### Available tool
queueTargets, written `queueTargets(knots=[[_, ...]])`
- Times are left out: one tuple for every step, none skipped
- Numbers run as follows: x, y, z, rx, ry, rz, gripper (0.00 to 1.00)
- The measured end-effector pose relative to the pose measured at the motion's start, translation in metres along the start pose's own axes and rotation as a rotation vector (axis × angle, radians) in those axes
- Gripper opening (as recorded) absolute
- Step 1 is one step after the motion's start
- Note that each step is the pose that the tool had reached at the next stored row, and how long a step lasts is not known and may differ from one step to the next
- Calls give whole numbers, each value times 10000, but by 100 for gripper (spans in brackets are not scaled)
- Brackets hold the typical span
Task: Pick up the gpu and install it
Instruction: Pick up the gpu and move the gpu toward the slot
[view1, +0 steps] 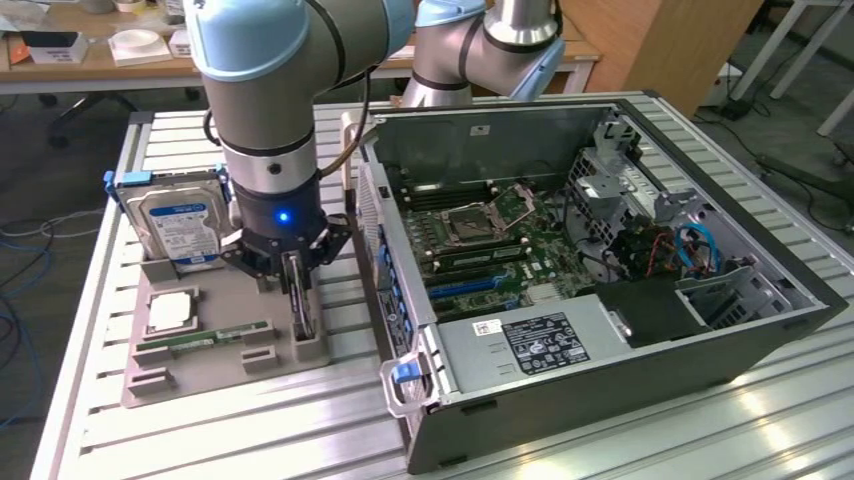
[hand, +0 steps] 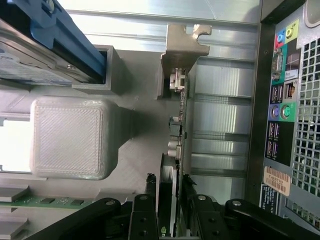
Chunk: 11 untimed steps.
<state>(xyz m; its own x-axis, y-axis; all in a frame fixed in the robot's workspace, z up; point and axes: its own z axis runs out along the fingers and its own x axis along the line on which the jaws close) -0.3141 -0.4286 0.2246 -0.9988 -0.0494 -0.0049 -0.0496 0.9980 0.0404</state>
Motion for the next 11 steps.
queueTargets(knots=[[1,-7,0,1,-1,1,33],[2,-9,0,4,-1,3,33],[2,-10,0,8,-1,3,33],[2,-10,0,8,0,4,33],[2,-10,0,9,0,4,33],[2,-11,0,8,0,3,33],[2,-11,0,8,0,2,33],[2,-11,0,8,0,3,33],[2,-11,0,9,0,2,33],[2,-11,0,8,-1,2,33],[2,-11,0,9,-1,2,33]])
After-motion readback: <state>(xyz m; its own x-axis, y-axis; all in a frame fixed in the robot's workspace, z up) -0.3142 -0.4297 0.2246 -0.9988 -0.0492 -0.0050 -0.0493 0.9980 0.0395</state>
